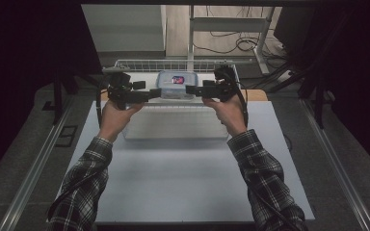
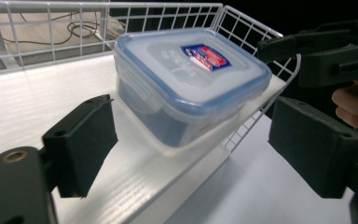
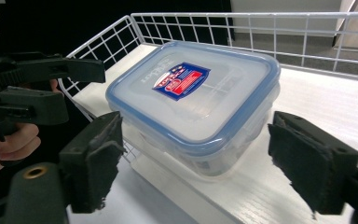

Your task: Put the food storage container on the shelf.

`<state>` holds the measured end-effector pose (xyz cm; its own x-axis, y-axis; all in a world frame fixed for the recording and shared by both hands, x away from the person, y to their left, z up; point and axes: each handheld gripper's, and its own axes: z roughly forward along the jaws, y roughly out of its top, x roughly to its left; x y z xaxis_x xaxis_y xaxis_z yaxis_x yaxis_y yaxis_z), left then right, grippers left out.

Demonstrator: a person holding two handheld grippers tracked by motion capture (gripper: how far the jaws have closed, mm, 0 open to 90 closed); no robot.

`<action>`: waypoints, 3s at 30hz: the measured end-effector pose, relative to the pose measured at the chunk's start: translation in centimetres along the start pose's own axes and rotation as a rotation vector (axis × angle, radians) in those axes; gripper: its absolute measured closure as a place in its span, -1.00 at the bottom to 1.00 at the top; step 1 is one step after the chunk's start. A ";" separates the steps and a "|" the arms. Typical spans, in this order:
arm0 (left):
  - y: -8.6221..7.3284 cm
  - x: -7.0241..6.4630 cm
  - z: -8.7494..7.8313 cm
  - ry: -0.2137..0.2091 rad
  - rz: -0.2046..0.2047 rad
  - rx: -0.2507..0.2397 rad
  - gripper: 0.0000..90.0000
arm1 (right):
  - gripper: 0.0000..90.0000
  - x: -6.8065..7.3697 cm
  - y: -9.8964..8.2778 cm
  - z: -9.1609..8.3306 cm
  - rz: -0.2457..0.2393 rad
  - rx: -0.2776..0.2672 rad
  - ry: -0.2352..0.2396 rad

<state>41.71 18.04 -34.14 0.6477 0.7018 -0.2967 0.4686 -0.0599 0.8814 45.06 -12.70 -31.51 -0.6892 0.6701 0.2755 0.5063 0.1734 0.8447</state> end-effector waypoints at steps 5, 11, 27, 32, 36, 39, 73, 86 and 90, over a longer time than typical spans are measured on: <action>-0.6 -0.9 -0.4 -0.008 0.038 0.025 -0.77 | -0.76 0.6 -0.4 0.0 -0.033 0.013 -0.010; -1.1 -1.5 -0.9 -0.014 0.063 0.044 -0.81 | -0.83 1.1 -0.8 -0.3 -0.078 0.023 -0.029; -3.2 -3.1 -1.8 -0.019 0.124 0.064 -0.92 | -0.91 2.2 -3.0 -1.8 -0.140 -0.006 -0.030; -4.3 -3.5 -1.7 -0.021 0.125 0.064 -0.94 | -0.91 2.4 -3.6 -2.2 -0.136 -0.014 -0.021; -5.3 -4.1 -1.7 -0.002 0.164 0.054 -0.95 | -0.91 2.8 -4.6 -2.4 -0.144 -0.011 -0.006; -5.7 -4.3 -1.7 -0.001 0.171 0.052 -0.96 | -0.91 3.0 -5.3 -2.4 -0.155 -0.009 0.004; -12.9 -7.3 -0.7 0.025 0.290 0.078 -0.95 | -0.92 4.0 -11.9 -2.6 -0.274 0.025 -0.010; -15.5 -7.8 -0.1 0.045 0.322 0.113 -0.96 | -0.93 4.4 -14.2 -2.6 -0.335 0.028 -0.063; -16.3 -8.0 0.0 0.047 0.313 0.122 -0.96 | -0.93 4.4 -15.0 -2.4 -0.323 0.038 -0.050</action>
<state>28.87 13.38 -46.14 0.7443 0.6678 0.0014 0.3214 -0.3600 0.8759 33.23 -14.09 -41.88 -0.7915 0.6106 -0.0274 0.2853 0.4088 0.8669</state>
